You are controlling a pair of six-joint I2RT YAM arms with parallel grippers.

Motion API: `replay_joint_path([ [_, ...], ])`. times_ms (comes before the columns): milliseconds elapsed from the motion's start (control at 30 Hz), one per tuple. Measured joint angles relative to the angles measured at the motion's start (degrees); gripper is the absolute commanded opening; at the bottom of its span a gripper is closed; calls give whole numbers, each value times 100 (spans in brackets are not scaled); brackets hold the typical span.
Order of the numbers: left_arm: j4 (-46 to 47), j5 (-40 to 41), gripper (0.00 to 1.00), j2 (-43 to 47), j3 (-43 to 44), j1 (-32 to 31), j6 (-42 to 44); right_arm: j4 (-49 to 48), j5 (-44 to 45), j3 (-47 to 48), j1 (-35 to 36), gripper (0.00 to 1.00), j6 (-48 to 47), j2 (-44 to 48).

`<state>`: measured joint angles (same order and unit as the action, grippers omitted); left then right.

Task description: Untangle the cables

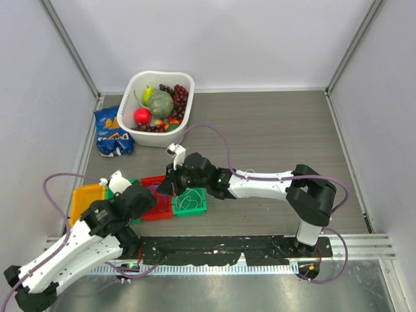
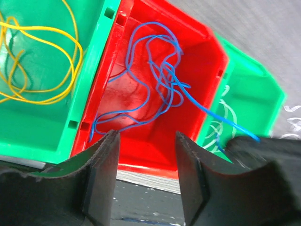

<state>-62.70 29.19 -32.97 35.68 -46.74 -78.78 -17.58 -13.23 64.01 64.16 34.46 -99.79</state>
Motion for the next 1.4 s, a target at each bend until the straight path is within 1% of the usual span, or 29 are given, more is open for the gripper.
replay_joint_path([
  [67, -44, -26, 62, 363, 0, 0, 28, 114, -11, 125, 2, 1, 24, -164],
  [167, -225, -50, 65, 946, 109, 0, 151, 343, -61, 319, 2, 1, 50, -422],
  [333, -201, -98, 71, 1611, 599, 0, 839, 660, -125, 660, 22, 2, 131, -809],
  [367, -138, -79, 71, 1740, 715, 0, 1012, 730, -127, 732, 42, 6, 142, -881],
  [400, -85, -48, 72, 1856, 828, -2, 1167, 811, -125, 813, 66, 17, 149, -946],
  [433, -39, 4, 72, 1945, 935, -2, 1309, 911, -125, 898, 92, 21, 146, -1005],
  [467, 11, 72, 72, 2004, 1034, 0, 1443, 1005, -127, 966, 111, 35, 136, -1049],
  [500, 57, 136, 73, 2031, 1130, 0, 1596, 1082, -116, 999, 129, 41, 118, -1060],
  [533, 120, 186, 73, 2033, 1204, 0, 1735, 1163, -98, 1005, 140, 50, 85, -1054],
  [600, 289, 247, 74, 2015, 1305, 0, 2006, 1307, -31, 994, 153, 57, -15, -997],
  [667, 437, 289, 75, 1967, 1362, -2, 2253, 1473, 81, 881, 162, 61, -125, -811],
  [767, 658, 341, 75, 1759, 1397, 0, 2533, 1851, 396, 568, 149, 64, -315, -151],
  [900, 938, 317, 77, 1276, 1401, 0, 2817, 2149, 1014, -170, -46, 64, -444, 1182],
  [967, 1088, 254, 77, 1049, 1401, 0, 2933, 2247, 1392, -813, -404, 64, -409, 2057],
  [1033, 1244, 175, 78, 852, 1397, 0, 3025, 2404, 1794, -1331, -879, 65, -286, 2680],
  [1067, 1333, 133, 78, 765, 1388, 0, 3080, 2529, 2044, -1648, -1274, 64, -175, 2992],
  [1133, 1506, 46, 78, 625, 1349, 0, 3143, 2791, 2334, -2070, -1880, 63, 24, 3311],
  [1233, 1770, -151, 78, 424, 1246, 0, 3241, 3198, 2559, -2634, -2715, 59, 280, 3473],
  [1300, 1908, -306, 77, 278, 1217, 0, 3287, 3440, 2570, -2879, -2896, 59, 396, 3453],
  [1400, 2059, -518, 77, 66, 1215, 0, 3320, 3650, 2535, -3008, -2898, 59, 531, 3388],
])
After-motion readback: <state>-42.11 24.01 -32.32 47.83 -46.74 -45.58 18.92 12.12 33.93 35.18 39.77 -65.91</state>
